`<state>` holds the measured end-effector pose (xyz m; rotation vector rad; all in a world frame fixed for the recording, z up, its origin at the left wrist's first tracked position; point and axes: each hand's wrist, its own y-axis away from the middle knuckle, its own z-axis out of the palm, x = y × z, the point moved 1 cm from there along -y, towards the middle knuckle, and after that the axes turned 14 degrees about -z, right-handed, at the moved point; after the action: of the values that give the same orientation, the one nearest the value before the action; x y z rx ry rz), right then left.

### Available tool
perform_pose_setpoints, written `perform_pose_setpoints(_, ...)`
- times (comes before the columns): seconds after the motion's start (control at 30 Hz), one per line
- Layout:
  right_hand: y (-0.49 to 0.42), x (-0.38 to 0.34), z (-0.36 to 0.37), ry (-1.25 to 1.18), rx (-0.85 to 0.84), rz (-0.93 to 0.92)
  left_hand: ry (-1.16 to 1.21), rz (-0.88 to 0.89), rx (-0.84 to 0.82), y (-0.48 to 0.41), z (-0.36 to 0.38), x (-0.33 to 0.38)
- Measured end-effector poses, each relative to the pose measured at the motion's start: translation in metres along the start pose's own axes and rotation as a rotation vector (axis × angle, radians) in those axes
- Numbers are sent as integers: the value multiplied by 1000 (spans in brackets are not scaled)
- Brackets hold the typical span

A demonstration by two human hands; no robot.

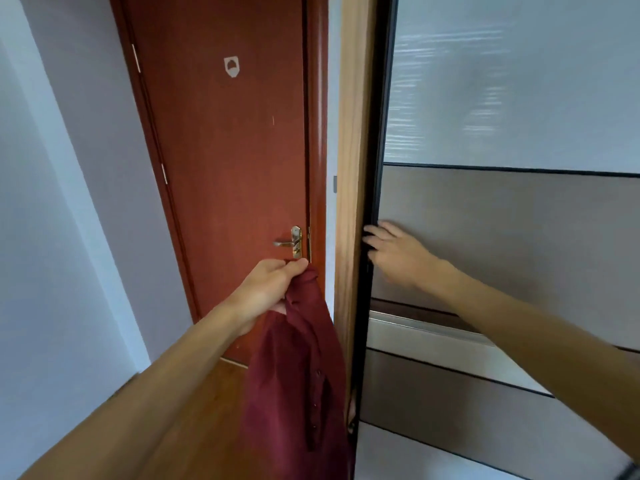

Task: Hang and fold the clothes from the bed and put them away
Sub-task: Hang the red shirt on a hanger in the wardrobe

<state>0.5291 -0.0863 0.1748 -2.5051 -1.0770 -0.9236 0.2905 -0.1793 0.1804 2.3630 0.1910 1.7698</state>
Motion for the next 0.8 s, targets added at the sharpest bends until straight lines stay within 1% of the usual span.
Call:
perform_pose_setpoints(0.03,-11,-2,3,90,-13,-2,-5,14,-27,-3,1,3)
perform_pose_setpoints(0.1,-35,-9,12,231,-217,8,-19,35,-82,-12,2,7)
perform_pose_setpoints(0.13,-47,-13,22,257,-303,19,-23,43,-110,-17,3,7)
perform_pose_setpoints(0.17,-54,-17,24,266,-428,64,-27,49,-132,-20,4,7)
perform_pose_setpoints(0.2,-58,-19,24,293,-515,88,-27,55,-152,-25,5,7)
perform_pose_setpoints(0.23,-59,-21,24,319,-567,94,-25,60,-173,-28,7,8)
perform_pose_setpoints(0.4,-49,-18,26,376,-555,106,-2,61,-245,-47,25,12)
perform_pose_setpoints(0.5,-35,-15,29,381,-581,112,-13,63,-279,-57,40,15)
perform_pose_setpoints(0.67,1,-5,38,416,-544,156,-12,41,-365,-69,66,25)
perform_pose_setpoints(0.8,30,6,53,437,-599,208,-16,36,-426,-71,91,34)
